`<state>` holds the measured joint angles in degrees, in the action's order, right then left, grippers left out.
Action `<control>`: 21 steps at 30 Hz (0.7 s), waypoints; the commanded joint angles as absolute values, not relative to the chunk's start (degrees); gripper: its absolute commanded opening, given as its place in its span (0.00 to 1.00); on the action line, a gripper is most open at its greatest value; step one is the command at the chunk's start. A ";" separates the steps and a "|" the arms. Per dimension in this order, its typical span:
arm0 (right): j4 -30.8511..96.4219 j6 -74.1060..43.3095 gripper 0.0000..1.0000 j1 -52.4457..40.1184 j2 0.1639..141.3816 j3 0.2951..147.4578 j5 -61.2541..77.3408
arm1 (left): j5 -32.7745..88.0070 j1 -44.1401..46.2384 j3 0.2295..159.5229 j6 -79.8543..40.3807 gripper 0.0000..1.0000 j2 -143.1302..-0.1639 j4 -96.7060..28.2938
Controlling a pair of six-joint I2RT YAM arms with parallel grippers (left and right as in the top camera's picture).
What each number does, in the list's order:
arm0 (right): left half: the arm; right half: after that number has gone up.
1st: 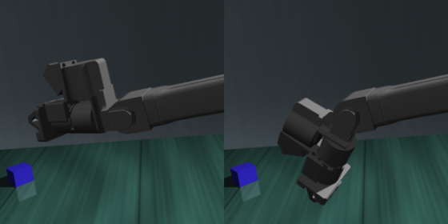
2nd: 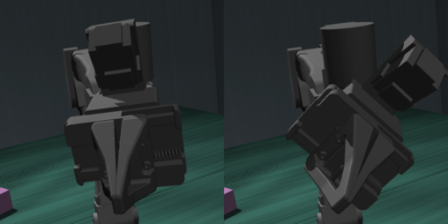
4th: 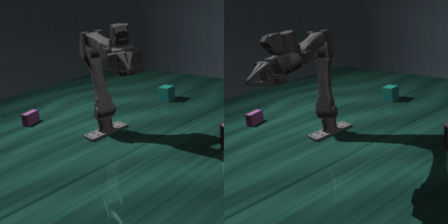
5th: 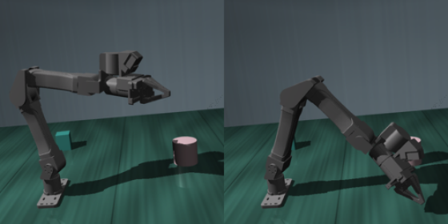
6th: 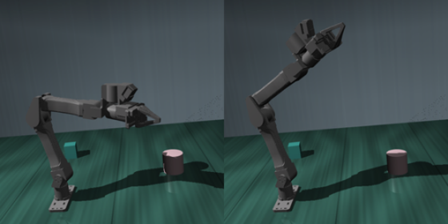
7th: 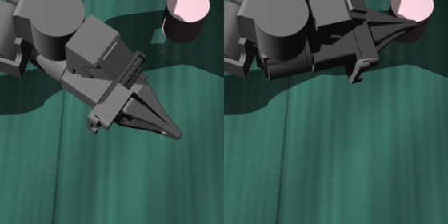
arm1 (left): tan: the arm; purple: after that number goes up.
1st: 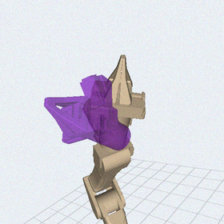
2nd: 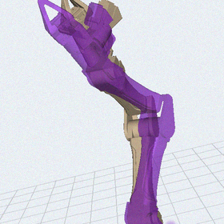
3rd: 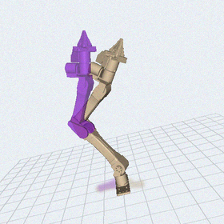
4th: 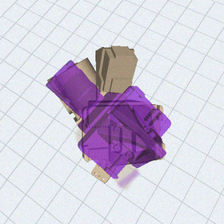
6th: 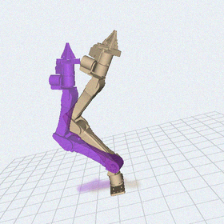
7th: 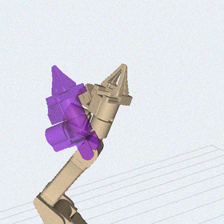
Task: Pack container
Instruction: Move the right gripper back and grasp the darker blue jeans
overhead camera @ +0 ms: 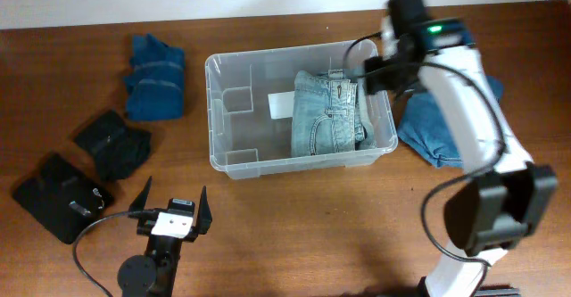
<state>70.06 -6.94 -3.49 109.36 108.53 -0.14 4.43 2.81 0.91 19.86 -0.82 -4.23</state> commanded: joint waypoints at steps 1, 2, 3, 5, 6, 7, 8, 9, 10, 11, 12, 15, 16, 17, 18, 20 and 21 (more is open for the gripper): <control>71.37 -6.72 0.78 6.26 105.67 110.80 5.04 | 4.23 2.46 0.51 19.00 0.99 -0.34 -4.29; 71.81 -7.18 0.79 9.13 105.73 110.78 7.05 | 4.23 2.46 0.51 19.00 0.99 -0.34 -4.27; 72.07 -7.38 0.79 12.01 106.08 110.65 8.80 | 4.23 2.46 0.51 19.00 0.99 -0.34 -4.27; 72.20 -7.29 0.79 18.55 106.61 109.89 11.68 | 4.23 2.46 0.51 19.00 0.99 -0.34 -4.29; 72.20 -7.27 0.79 20.62 106.83 109.58 12.16 | 4.23 2.46 0.51 19.03 0.99 -0.36 -4.27; 72.23 -6.35 0.79 23.24 107.24 109.08 12.86 | 4.23 2.46 0.51 19.03 0.99 -0.34 -4.29; 72.01 -5.45 0.79 25.21 107.55 108.53 13.80 | 4.23 2.46 0.51 19.00 0.99 -0.34 -4.27; 71.18 -3.07 0.79 28.75 108.38 106.89 16.75 | 4.23 2.46 0.51 19.00 0.99 -0.34 -4.29; 70.57 -1.74 0.79 30.02 108.79 105.86 18.15 | 4.23 2.46 0.51 19.00 0.99 -0.34 -4.27; 69.93 -0.54 0.79 31.46 109.21 104.64 19.53 | 4.23 2.46 0.51 19.00 0.99 -0.34 -4.27; 68.95 0.75 0.79 32.71 109.62 103.22 20.91 | 4.23 2.46 0.51 19.00 1.00 -0.34 -4.27; 64.75 1.98 0.81 36.14 110.13 98.26 24.62 | 4.23 2.46 0.51 19.00 0.99 -0.34 -4.27; 62.70 2.33 0.81 37.30 110.15 96.18 26.00 | 4.23 2.46 0.51 19.00 0.99 -0.34 -4.27; 60.40 3.40 0.81 38.46 110.15 93.91 28.14 | 4.23 2.46 0.51 19.00 0.99 -0.34 -4.27; 56.14 4.97 0.80 40.29 110.15 89.54 31.38 | 4.23 2.46 0.51 19.00 1.00 -0.34 -4.29; 52.40 5.82 0.81 41.58 110.15 85.49 33.36 | 4.23 2.46 0.51 19.03 0.99 -0.34 -4.27; 50.28 5.82 0.80 42.11 110.15 83.11 34.04 | 4.23 2.46 0.51 19.00 0.99 -0.34 -4.29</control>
<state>53.67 2.61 39.97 109.89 89.23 26.81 4.43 2.81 0.91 19.86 -0.82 -4.23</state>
